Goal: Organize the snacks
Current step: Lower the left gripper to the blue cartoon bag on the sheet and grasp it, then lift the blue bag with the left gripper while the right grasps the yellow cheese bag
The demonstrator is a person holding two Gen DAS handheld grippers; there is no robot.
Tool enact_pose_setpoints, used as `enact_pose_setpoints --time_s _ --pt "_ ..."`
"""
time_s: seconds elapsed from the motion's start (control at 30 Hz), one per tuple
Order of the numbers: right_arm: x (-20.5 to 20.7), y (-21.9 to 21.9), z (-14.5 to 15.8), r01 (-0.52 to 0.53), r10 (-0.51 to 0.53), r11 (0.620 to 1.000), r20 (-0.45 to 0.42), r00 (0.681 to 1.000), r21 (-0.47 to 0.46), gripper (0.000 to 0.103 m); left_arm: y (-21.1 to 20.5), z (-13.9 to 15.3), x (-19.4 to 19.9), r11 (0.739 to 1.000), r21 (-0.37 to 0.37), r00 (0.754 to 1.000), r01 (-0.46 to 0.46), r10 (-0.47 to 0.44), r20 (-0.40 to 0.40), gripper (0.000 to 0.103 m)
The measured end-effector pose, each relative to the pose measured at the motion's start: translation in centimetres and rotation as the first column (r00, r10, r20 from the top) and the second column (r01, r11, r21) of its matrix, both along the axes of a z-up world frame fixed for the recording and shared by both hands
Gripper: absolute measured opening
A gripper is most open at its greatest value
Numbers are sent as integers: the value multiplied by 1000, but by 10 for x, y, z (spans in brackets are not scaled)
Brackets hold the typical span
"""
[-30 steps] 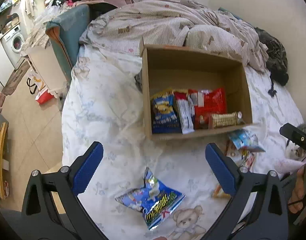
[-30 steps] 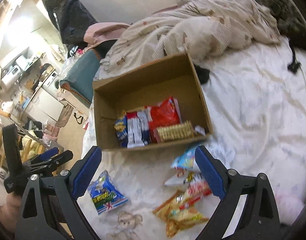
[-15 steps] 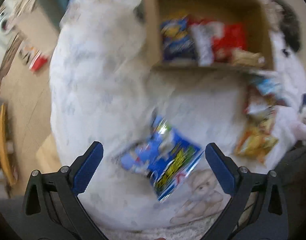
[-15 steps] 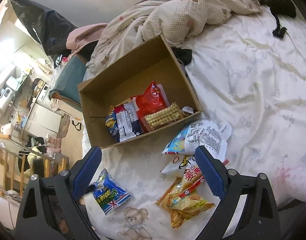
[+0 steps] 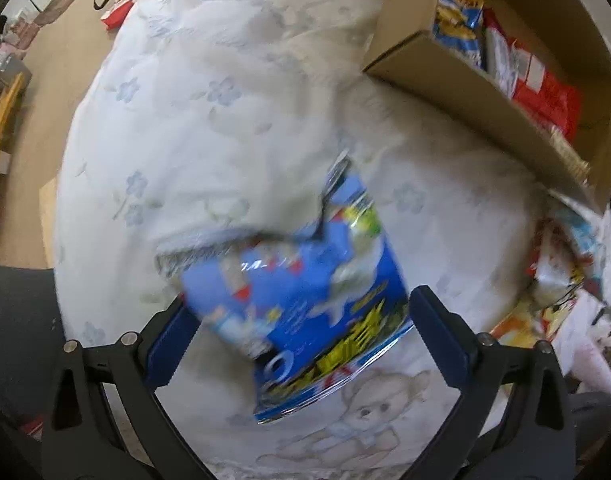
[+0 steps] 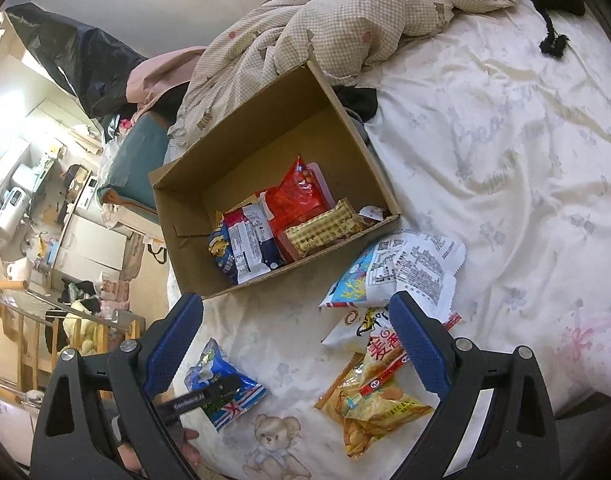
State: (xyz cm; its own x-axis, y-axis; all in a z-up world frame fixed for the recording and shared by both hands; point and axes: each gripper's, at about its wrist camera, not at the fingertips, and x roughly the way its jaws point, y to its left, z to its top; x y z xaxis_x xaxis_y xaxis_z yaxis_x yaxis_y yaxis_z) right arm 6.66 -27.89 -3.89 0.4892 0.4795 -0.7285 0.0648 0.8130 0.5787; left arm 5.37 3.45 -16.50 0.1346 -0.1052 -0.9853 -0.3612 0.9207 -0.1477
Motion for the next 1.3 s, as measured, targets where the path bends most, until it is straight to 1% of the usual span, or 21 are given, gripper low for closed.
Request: enact_pose_setpoints --time_s 0.07,0.1,0.17,0.2,0.23,0.3,0.33,0.4,0.43,0.5,0.57,0.7,0.83,0.87,0.93,1.03,1.07,1.1,1.2,1.23,1.3 --pt "-1 -1 -2 -1 1 1000 -14 1000 -9 97 0 3 -1 1000 4 1000 1 -1 23 97" --pt "-2 -1 -6 -11 10 1000 -40 999 -24 97 -1 4 -2 1000 10 1000 13 -13 27 87" --pt "-3 3 -21 -38 28 996 -131 991 -76 97 -5 3 -3 998 16 999 53 -53 13 77" --pt "-4 5 -29 -51 33 994 -174 984 -99 97 -5 4 -4 998 25 998 59 -59 8 68" --pt "-7 8 -40 -67 38 991 -232 972 -117 97 -4 6 -6 998 23 998 59 -59 6 61" --pt "-10 17 -59 -116 71 985 -318 945 -125 97 -6 8 -7 998 14 998 63 -63 6 53" --pt "-11 23 -66 -147 89 979 -347 933 -144 97 -6 11 -6 998 7 998 67 -67 10 50" --pt "-12 35 -73 -198 104 954 -369 924 -226 97 -4 20 -2 996 -12 996 84 -84 16 47" --pt "-12 40 -74 -217 109 939 -371 922 -265 97 -5 25 -2 995 -26 995 98 -98 26 47" --pt "-10 49 -80 -260 118 908 -394 912 -330 97 -6 35 -2 992 -29 992 119 -117 50 46" --pt "-9 56 -93 -300 126 884 -438 890 -357 97 -6 43 -2 992 -30 990 125 -123 70 46" --pt "-8 67 -111 -366 155 855 -494 856 -367 97 -2 50 -3 991 -41 989 127 -124 86 45" --pt "-7 77 -117 -404 179 830 -503 846 -385 96 2 54 -2 989 -49 984 142 -136 112 45" --pt "-8 80 -116 -413 182 814 -496 849 -408 95 4 56 -4 988 -50 984 146 -139 115 45" --pt "-9 85 -115 -422 191 798 -484 854 -430 92 2 57 -5 988 -49 983 147 -140 121 45" --pt "-15 92 -113 -438 206 787 -484 850 -434 82 4 56 -5 989 -51 984 141 -134 119 45" --pt "-17 92 -113 -443 222 798 -485 846 -408 57 -1 52 -3 989 -54 985 138 -131 114 45" --pt "-20 93 -113 -452 243 816 -495 834 -362 54 0 52 -4 989 -55 985 135 -128 114 45" --pt "-28 99 -110 -472 262 796 -487 833 -380 53 1 53 -4 990 -56 986 127 -119 119 45" --pt "-30 102 -110 -476 268 795 -485 833 -377 52 2 52 -5 990 -58 986 125 -118 120 45" --pt "-35 104 -106 -473 281 809 -478 832 -348 51 3 53 -6 991 -57 986 122 -114 123 45"
